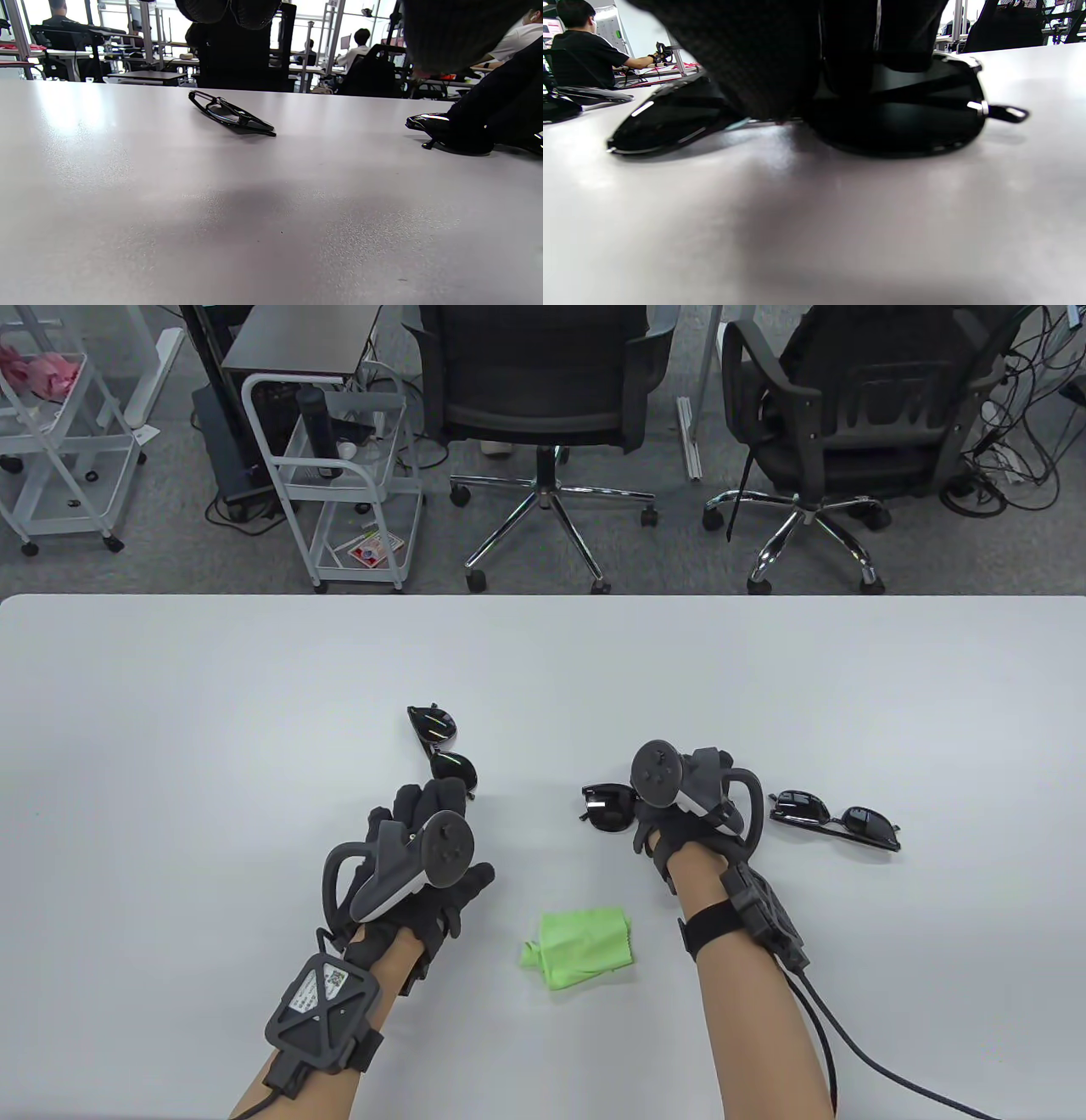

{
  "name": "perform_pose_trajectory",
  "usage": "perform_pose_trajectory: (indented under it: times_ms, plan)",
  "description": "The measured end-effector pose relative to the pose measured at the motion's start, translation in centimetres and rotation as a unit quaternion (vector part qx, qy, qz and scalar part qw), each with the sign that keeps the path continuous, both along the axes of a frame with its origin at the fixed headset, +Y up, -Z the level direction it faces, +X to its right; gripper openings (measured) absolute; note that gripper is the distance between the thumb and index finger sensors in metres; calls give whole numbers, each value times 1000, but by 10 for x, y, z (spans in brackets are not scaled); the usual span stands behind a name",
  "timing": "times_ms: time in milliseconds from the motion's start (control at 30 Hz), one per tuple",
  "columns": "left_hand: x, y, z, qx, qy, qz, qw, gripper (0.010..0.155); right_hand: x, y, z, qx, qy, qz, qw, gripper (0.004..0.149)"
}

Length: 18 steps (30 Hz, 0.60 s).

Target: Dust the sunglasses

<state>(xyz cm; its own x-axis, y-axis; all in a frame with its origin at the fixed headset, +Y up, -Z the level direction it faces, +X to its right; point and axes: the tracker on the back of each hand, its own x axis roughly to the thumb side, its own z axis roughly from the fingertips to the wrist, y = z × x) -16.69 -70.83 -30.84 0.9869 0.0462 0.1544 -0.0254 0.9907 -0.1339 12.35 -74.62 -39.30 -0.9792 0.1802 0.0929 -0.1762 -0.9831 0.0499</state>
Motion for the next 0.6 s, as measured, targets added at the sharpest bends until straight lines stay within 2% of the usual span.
perform_pose_trajectory:
  times_ms: [200, 333, 467, 600]
  plan:
    - [2, -1, 0, -4, -3, -6, 1000, 100, 14, 33, 19, 45, 5, -22, 999, 53]
    - [2, -1, 0, -7, -1, -9, 1000, 100, 49, 52, 37, 56, -16, -19, 998, 56]
    - [1, -1, 1, -10, 0, -11, 1000, 99, 93, 53, 51, 50, -62, 18, 997, 58]
    - [1, 0, 1, -11, 2, -13, 1000, 99, 130, 38, 58, 2, -108, 79, 991, 60]
